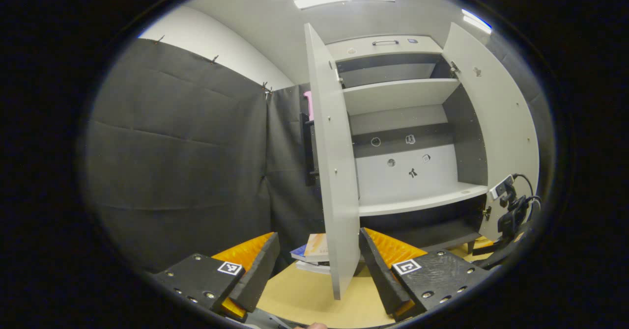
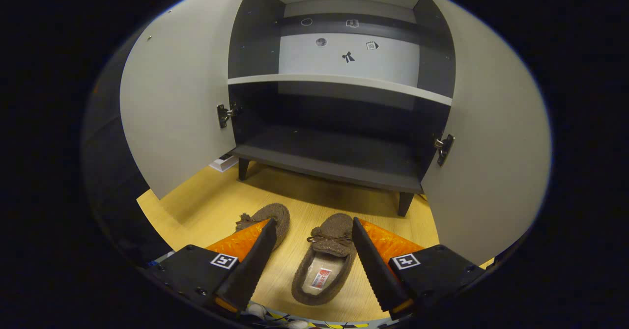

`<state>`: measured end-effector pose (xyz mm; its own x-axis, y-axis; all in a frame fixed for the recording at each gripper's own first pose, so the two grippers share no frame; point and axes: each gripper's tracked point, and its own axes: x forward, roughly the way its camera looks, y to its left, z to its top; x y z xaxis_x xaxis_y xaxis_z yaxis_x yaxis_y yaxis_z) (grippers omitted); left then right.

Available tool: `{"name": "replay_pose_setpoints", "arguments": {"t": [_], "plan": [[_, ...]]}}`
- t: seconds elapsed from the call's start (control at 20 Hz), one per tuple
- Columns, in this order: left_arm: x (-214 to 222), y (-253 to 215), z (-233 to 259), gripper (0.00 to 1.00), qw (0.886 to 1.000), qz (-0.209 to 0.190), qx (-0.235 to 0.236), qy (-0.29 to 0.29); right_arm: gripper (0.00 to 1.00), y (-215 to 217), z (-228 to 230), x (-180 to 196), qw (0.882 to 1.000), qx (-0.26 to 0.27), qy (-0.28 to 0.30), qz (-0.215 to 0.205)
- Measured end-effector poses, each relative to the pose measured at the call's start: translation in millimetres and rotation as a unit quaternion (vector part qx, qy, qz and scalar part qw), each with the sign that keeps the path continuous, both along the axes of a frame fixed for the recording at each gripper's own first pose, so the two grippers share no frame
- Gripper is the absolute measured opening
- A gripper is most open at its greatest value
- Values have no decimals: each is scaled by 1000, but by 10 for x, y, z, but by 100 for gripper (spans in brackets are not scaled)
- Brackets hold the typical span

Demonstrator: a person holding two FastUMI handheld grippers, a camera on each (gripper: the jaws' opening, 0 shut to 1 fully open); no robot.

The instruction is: Grab one shoe with the right hand and put it into the shoe cabinet, grab the other shoe with the left hand and put it into the shoe cabinet; then close the right door with the right hand and the left door with the left hand.

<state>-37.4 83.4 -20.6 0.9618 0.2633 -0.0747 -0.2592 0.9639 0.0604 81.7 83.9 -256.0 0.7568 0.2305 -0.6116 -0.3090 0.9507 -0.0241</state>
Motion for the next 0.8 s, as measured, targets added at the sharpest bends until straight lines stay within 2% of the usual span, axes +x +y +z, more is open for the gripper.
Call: {"name": "replay_pose_setpoints", "arguments": {"t": [0.2, 0.4, 0.65, 0.7, 0.8], "plan": [[-59, 131, -12, 94, 1000, 18, 4, 3, 98, 60, -337, -87, 999, -19, 41, 14], [-142, 260, -24, 94, 999, 38, 7, 6, 96, 70, -665, -178, 995, -18, 96, 5], [-172, 335, -62, 94, 999, 48, 9, 13, 88, 109, -925, -215, 991, -30, 128, 9], [-167, 324, -59, 94, 999, 47, 9, 12, 73, 140, -980, -237, 990, -29, 137, 10], [-166, 302, -45, 94, 999, 44, 11, 11, 73, 182, -1088, -255, 987, -29, 155, 10]]}}
